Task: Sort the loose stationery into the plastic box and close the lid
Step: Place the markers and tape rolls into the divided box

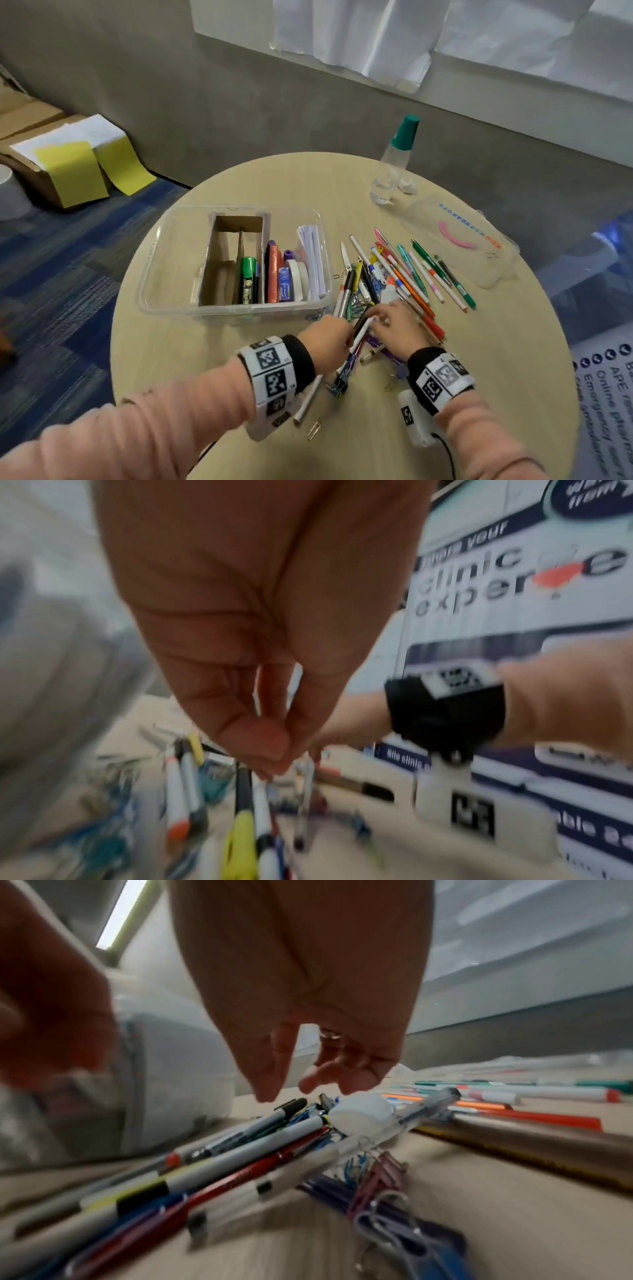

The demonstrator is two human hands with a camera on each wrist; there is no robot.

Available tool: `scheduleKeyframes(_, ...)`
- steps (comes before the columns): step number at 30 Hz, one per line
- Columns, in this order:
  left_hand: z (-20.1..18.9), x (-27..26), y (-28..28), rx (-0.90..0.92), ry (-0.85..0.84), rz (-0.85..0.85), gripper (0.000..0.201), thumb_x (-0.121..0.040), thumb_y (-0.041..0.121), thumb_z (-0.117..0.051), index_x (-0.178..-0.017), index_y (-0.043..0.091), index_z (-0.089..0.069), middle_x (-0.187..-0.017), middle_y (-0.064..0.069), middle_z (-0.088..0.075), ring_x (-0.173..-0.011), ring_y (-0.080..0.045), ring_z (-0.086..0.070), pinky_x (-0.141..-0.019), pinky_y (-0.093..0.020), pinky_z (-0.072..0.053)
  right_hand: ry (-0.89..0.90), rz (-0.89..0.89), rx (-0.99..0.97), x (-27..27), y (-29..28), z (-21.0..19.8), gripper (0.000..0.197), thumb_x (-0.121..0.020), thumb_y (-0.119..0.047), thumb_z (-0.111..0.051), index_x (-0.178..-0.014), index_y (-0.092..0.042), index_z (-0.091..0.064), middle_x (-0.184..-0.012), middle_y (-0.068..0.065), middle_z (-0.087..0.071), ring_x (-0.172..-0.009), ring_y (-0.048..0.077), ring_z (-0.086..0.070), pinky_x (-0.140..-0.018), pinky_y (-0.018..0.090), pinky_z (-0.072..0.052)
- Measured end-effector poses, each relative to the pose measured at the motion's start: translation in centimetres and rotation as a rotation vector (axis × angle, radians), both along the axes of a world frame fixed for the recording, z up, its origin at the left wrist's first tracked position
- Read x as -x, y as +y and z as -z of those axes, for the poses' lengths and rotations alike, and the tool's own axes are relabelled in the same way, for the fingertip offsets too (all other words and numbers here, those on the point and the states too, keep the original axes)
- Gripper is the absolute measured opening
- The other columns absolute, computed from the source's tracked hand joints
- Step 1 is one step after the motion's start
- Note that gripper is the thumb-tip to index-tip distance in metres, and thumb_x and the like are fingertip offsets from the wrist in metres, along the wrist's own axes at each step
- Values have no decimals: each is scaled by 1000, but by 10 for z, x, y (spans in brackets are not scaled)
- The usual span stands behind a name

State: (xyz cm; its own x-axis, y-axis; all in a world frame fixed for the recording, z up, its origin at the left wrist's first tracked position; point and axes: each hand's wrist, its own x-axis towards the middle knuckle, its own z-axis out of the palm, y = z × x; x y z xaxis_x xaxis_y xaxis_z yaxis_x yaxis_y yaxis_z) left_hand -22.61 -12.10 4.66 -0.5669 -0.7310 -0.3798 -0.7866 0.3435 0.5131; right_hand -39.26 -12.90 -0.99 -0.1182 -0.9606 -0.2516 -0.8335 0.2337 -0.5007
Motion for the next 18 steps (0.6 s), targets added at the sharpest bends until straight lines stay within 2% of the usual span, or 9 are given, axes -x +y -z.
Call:
scheduleKeyframes(2,19,12,0,-9,-102,-6,34,-90,1,-44,-123,1,-51,-123,-19,-53,-110,-35,-56,-94,-39,-47,157,-237,-36,-6,-1,0,32,-88,-17,-55,-116,-28,-62,-115,2,-45,-114,21,-41,-100,36,-37)
scheduleKeyframes(5,39,26,-3,27,-146,-35,37,-92,9,-46,-129,0,-44,-126,-20,-47,-111,-37,-55,-92,-41,-46,349,-459,-76,-14,-5,-2,40,-89,-20,-53,-128,-28,-53,-134,0,-43,-123,24,-34,-101,40,-34)
scheduleKeyframes(7,49,32,-6,34,-157,-69,35,-93,13,-47,-127,1,-45,-124,-19,-51,-110,-38,-56,-90,-42,-46,406,-498,-87,-14,-5,-1,39,-91,-21,-49,-130,-25,-52,-137,-1,-44,-123,24,-35,-98,39,-34)
scheduleKeyframes(12,64,37,-10,33,-164,-127,30,-90,10,-50,-120,4,-51,-119,-17,-56,-107,-35,-59,-86,-41,-49,393,-470,-53,-10,-6,4,36,-94,-15,-44,-127,-24,-55,-133,-4,-49,-119,21,-38,-96,36,-36)
scheduleKeyframes(16,60,36,-10,39,-114,-209,30,-89,20,-51,-116,7,-53,-116,-14,-56,-103,-32,-60,-79,-38,-48,423,-516,-56,-9,-8,8,37,-93,-16,-47,-128,-25,-54,-136,-4,-48,-122,23,-35,-96,38,-33)
scheduleKeyframes(18,56,33,-7,90,-27,-274,31,-89,26,-52,-117,11,-52,-115,-10,-57,-102,-28,-60,-80,-36,-48,422,-522,-30,-9,-9,9,36,-92,-18,-48,-127,-26,-54,-136,-6,-48,-126,21,-32,-99,38,-30)
